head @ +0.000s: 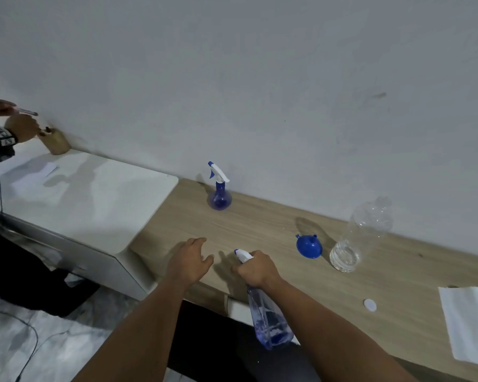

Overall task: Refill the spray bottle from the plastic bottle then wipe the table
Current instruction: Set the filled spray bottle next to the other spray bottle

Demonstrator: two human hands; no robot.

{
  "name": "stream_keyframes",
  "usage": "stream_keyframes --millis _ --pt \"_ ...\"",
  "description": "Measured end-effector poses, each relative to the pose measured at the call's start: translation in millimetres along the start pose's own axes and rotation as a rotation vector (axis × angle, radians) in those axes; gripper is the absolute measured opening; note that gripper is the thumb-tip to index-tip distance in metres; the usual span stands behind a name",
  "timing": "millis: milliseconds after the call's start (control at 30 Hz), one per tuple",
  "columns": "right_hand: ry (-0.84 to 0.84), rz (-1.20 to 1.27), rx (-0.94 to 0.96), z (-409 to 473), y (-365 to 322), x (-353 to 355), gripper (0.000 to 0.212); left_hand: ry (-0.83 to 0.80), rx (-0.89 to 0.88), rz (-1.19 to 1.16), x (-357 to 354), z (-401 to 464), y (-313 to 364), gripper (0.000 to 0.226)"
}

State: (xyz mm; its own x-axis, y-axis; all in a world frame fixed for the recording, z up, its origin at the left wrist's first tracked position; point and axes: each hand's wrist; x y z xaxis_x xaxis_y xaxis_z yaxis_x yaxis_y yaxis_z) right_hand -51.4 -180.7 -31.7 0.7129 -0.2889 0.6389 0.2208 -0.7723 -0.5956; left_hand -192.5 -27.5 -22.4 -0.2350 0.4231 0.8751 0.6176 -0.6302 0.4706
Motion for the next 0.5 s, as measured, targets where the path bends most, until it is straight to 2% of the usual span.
stream_keyframes --millis 133,233,367,467,500 --pt "0.031 0.110 0.042 19.3 -7.8 -3.0 0.030 -0.059 -0.029 -0.045 9.4 15.1 -5.0 0.064" --pt "0.189 0.360 0.047 22.4 -24.4 13.3 0.029 -0.131 -0.088 -0.095 12.6 26.8 2.4 0.069" --pt "0.296 0.582 0.201 26.2 -54.3 55.0 0.026 -0.378 -0.119 -0.346 10.0 48.4 26.0 0.069" --pt "0.322 0.713 0.307 28.1 -74.4 85.2 0.005 -0.460 -0.174 -0.468 4.0 74.0 50.7 0.100" --pt "0.325 0.751 0.327 28.3 -81.2 94.4 0.004 -0.459 -0.205 -0.493 3.6 82.1 60.0 0.097"
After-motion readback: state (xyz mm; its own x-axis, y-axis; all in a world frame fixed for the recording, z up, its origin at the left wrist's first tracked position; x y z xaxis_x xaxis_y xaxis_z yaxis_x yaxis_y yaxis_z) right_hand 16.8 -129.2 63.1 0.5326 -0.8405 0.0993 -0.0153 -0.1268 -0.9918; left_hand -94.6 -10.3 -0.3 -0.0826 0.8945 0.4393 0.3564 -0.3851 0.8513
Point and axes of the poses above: each hand's wrist, its own z-axis towards the middle knuckle, its own x-axis out of the back of the hand, y = z × x, and after that the axes turned 4 degrees about -x, right-handed
